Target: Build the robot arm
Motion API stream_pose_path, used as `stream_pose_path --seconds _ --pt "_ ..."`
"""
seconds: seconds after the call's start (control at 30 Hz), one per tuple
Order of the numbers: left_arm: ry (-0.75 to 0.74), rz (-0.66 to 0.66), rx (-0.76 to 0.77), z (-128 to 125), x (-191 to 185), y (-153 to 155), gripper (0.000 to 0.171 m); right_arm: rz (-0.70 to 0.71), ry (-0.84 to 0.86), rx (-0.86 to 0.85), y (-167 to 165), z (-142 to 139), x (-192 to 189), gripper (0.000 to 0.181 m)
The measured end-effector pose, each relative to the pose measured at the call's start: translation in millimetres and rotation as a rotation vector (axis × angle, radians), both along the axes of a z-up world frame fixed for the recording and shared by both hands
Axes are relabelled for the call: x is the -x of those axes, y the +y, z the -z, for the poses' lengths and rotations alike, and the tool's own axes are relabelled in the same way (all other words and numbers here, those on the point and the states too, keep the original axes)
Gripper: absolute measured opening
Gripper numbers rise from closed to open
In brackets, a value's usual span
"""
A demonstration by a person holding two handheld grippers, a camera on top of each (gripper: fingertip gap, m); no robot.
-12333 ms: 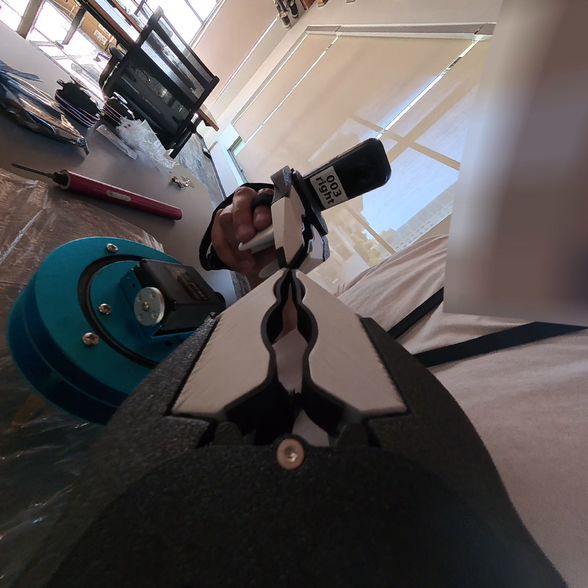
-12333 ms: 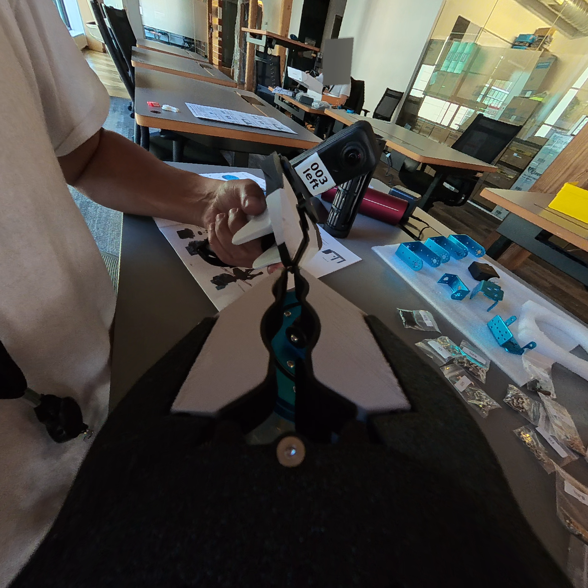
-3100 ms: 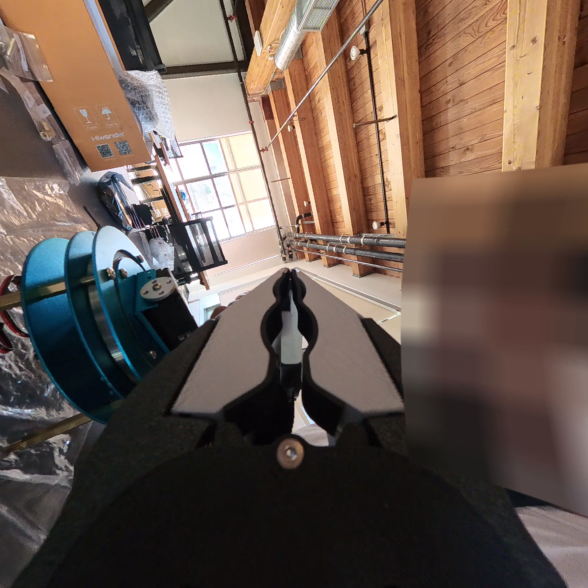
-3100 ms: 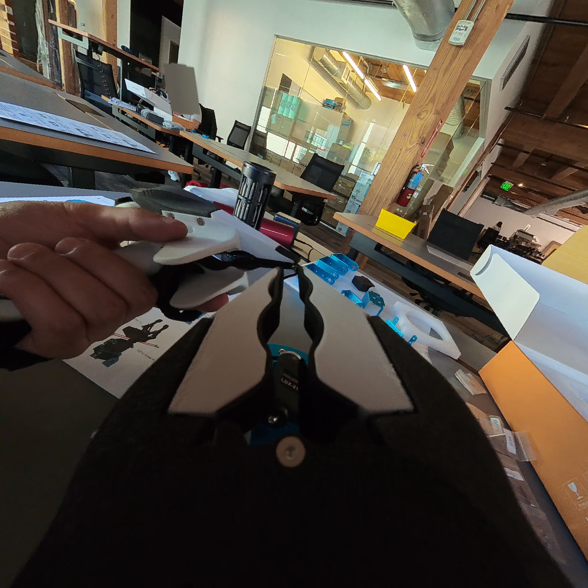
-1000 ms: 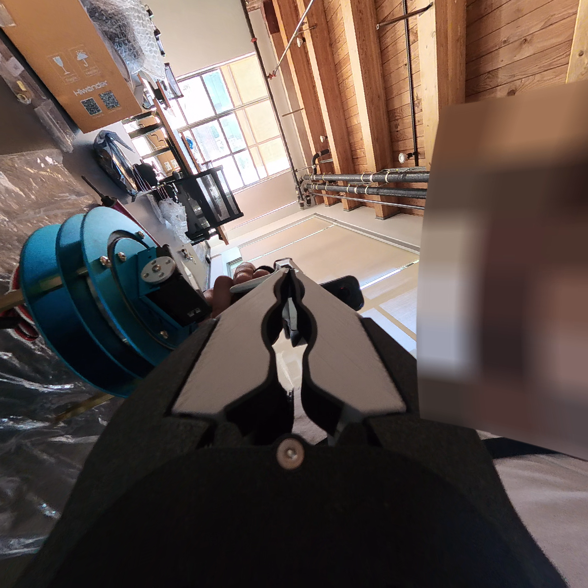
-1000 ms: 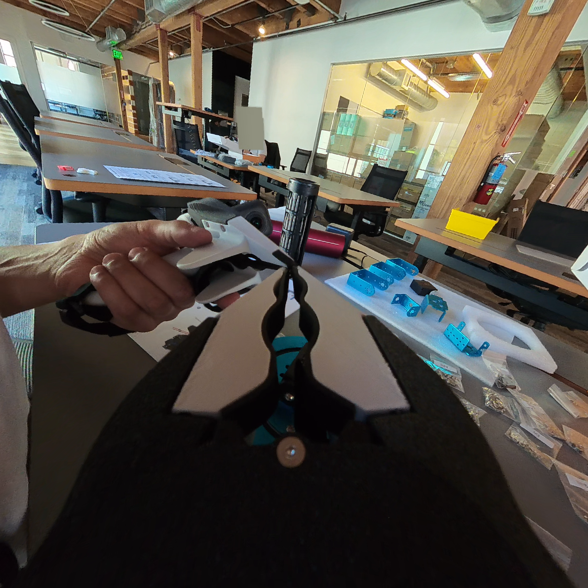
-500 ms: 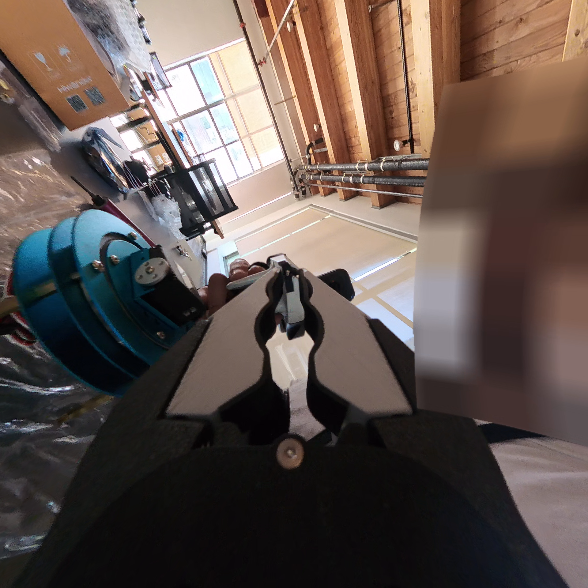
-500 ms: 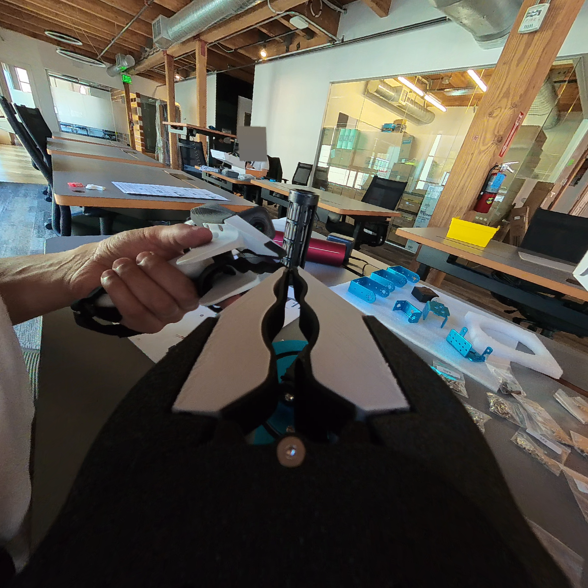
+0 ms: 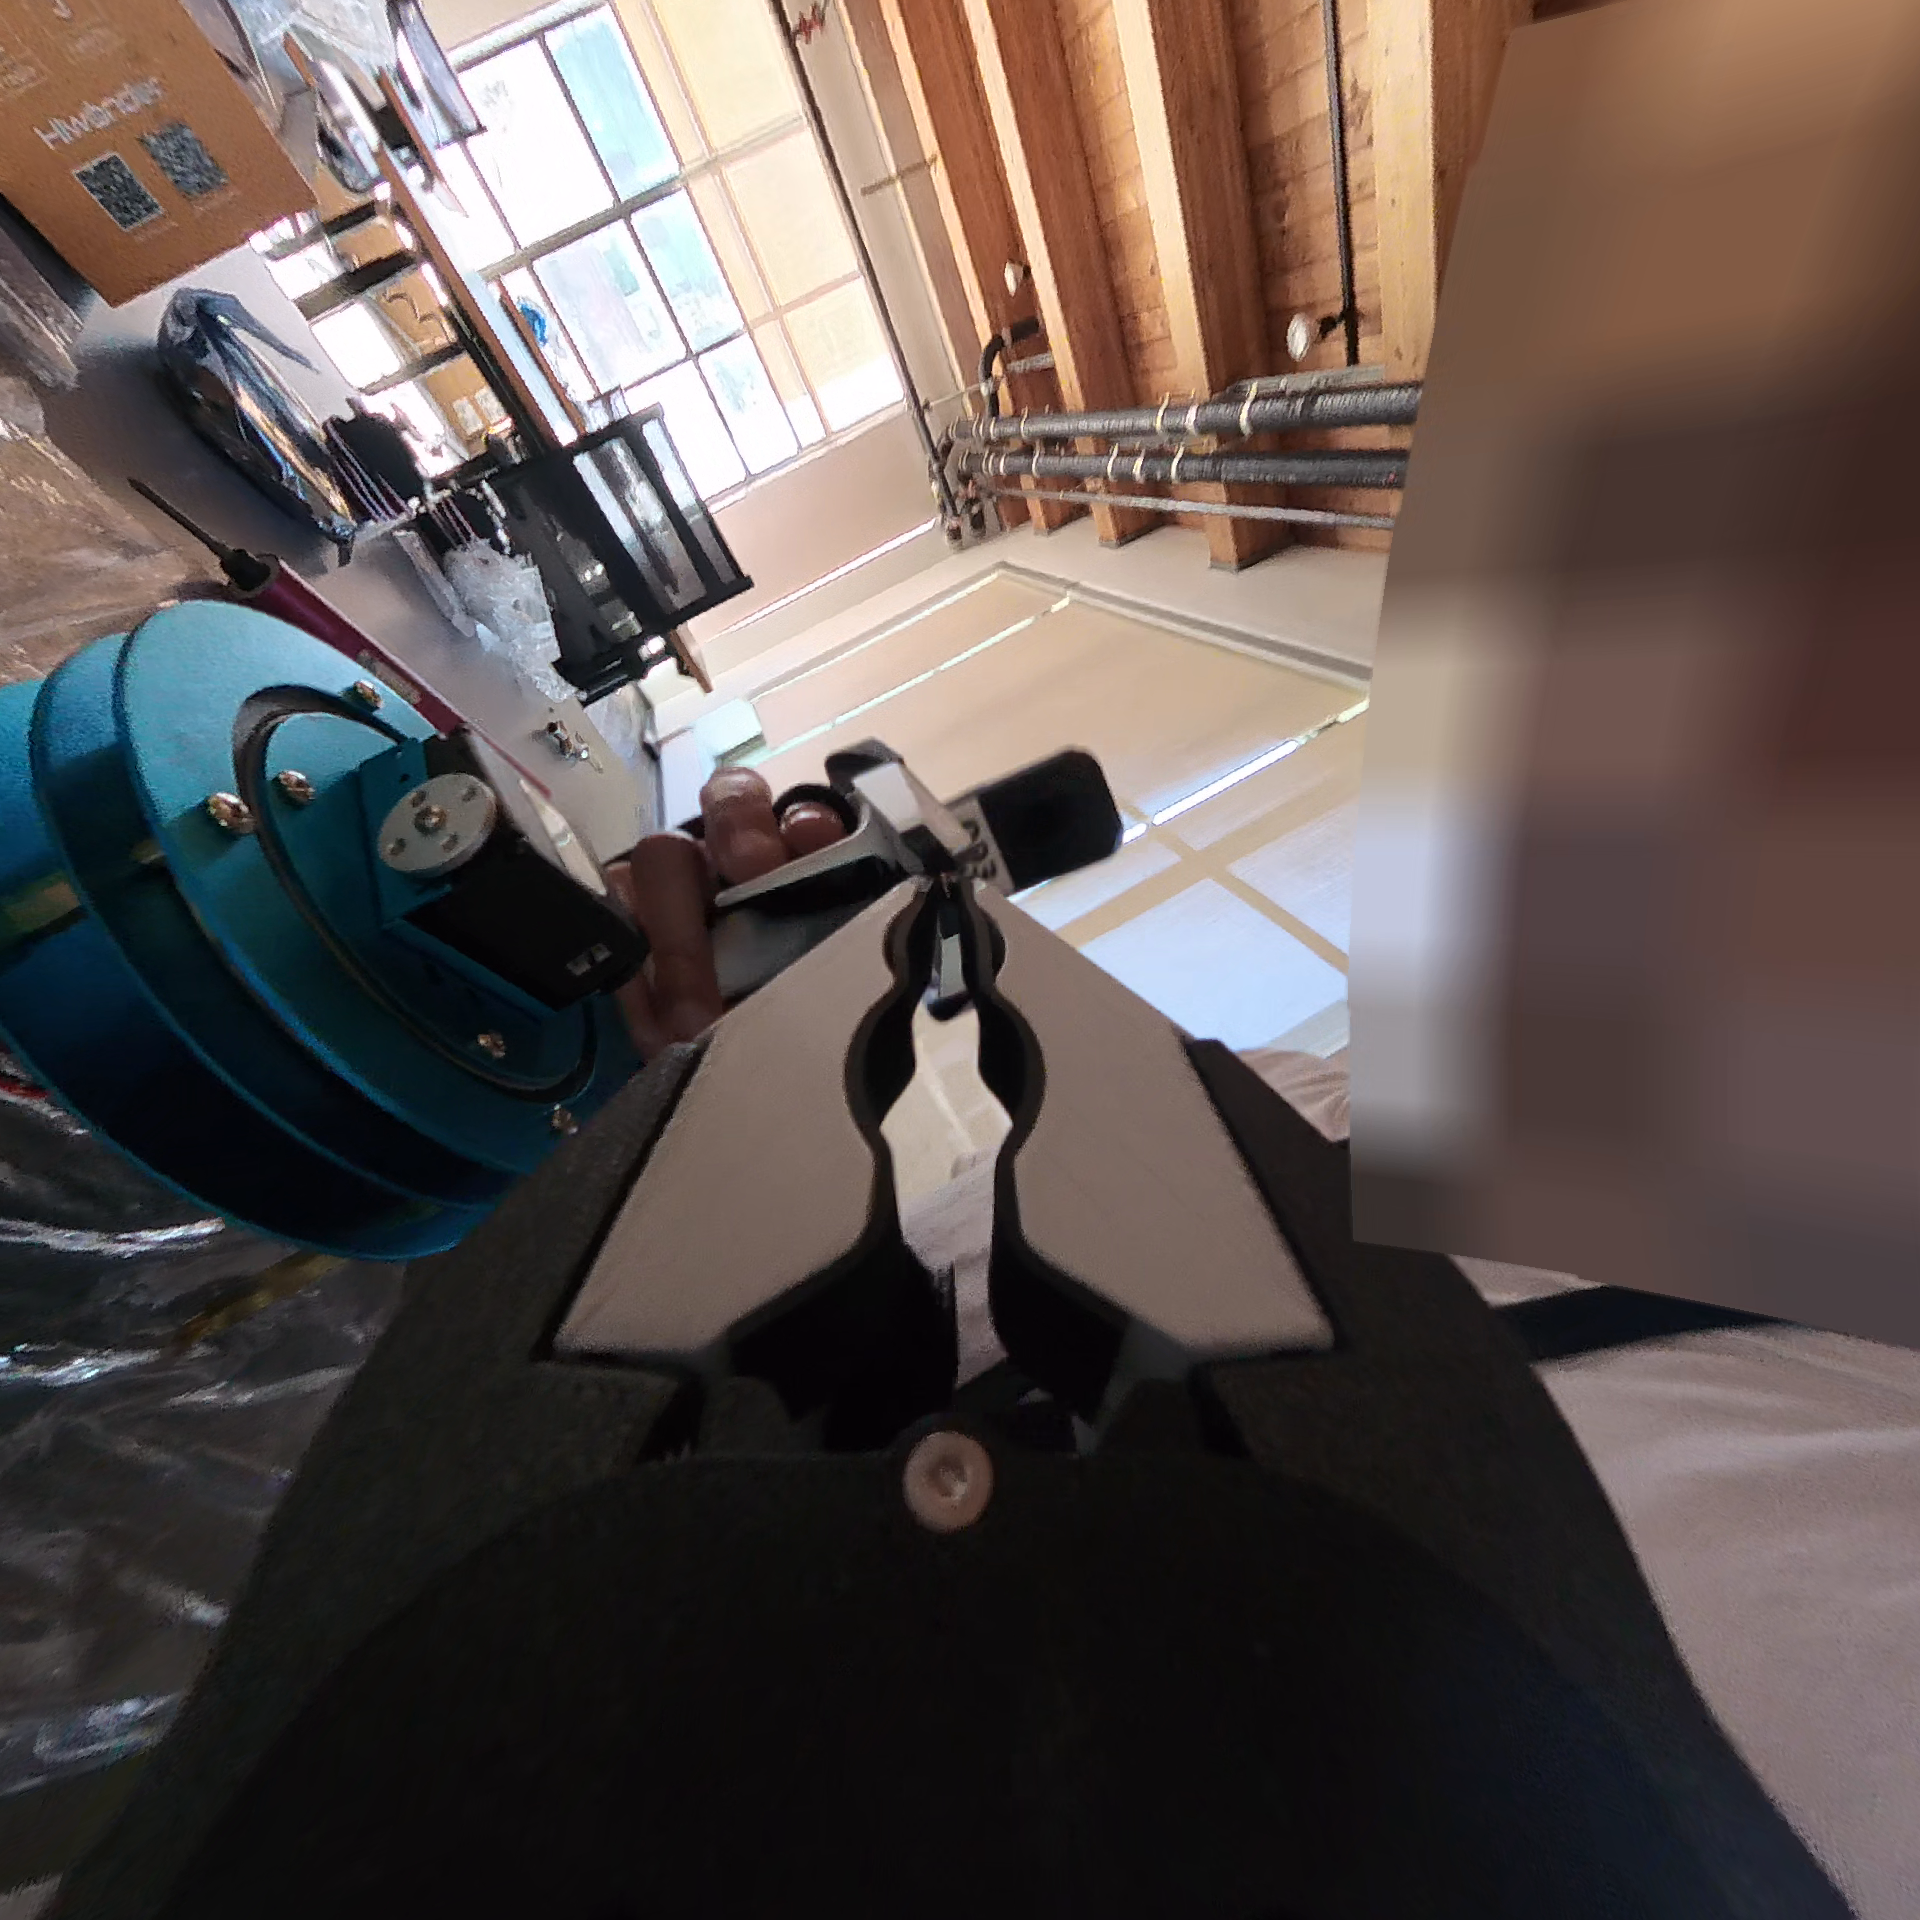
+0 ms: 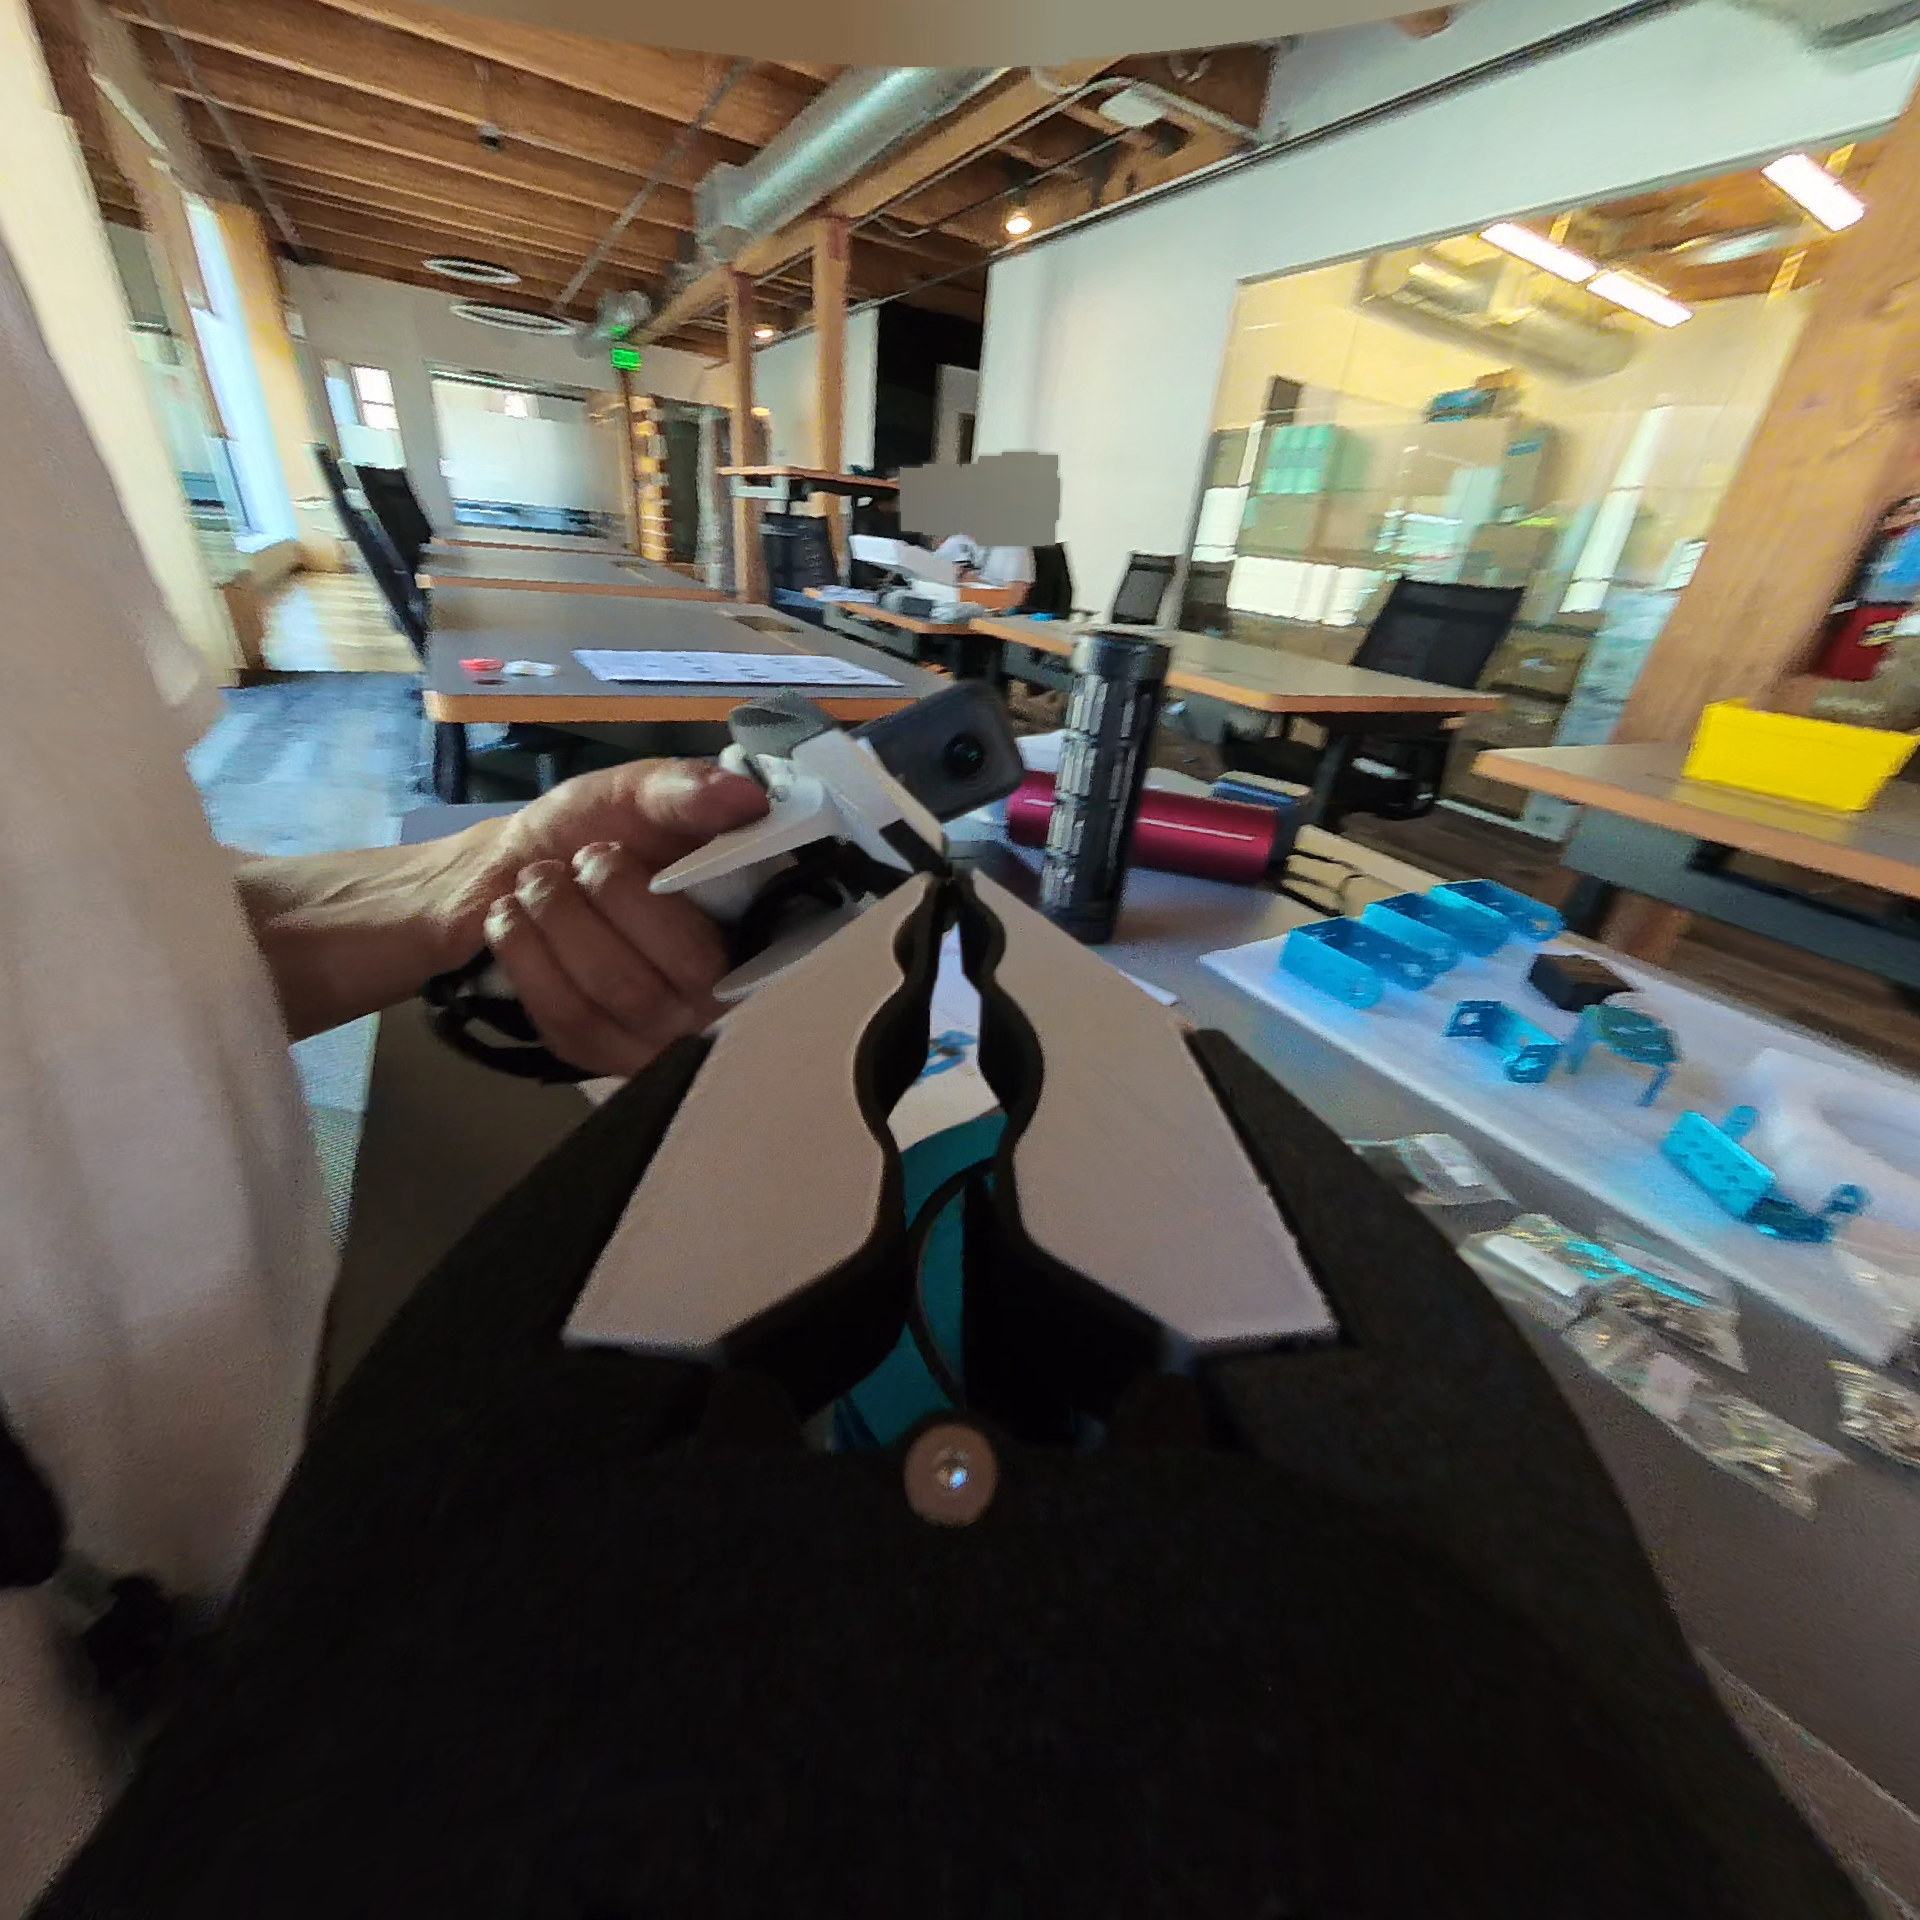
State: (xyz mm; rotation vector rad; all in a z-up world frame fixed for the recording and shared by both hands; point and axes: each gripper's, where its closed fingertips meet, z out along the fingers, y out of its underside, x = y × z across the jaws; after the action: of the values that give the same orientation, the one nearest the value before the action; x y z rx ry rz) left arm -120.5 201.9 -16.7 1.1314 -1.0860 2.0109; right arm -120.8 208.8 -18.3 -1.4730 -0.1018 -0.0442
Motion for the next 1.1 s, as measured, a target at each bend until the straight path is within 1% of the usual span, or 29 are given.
stream_pose_path --seconds 0.13,0.23,0.33,0.57,0.7,0.83,0.97,1.1 --pt "-0.047 0.088 -0.11 7 12 -7 0.002 -0.136 0.002 0.056 -6 7 12 0.0" --pt "-0.076 0.14 -0.19 12 17 -12 0.002 -0.186 -0.007 0.089 -9 12 17 0.0" --pt "-0.086 0.17 -0.24 15 18 -13 0.002 -0.188 -0.009 0.103 -11 14 17 0.0" --pt "-0.1 0.177 -0.246 11 15 -15 0.002 -0.123 -0.022 0.049 -13 10 14 0.0" --pt "-0.099 0.19 -0.247 14 17 -16 0.002 -0.158 0.013 0.055 -14 13 16 0.0" --pt "-0.169 0.233 -0.345 21 25 -19 0.001 -0.241 0.046 0.093 -16 21 25 0.0" --pt "-0.229 0.308 -0.473 27 35 -20 0.0 -0.292 -0.01 0.131 -18 26 35 0.002" --pt "-0.23 0.392 -0.533 29 40 -21 0.0 -0.306 -0.075 0.152 -18 28 39 0.001"
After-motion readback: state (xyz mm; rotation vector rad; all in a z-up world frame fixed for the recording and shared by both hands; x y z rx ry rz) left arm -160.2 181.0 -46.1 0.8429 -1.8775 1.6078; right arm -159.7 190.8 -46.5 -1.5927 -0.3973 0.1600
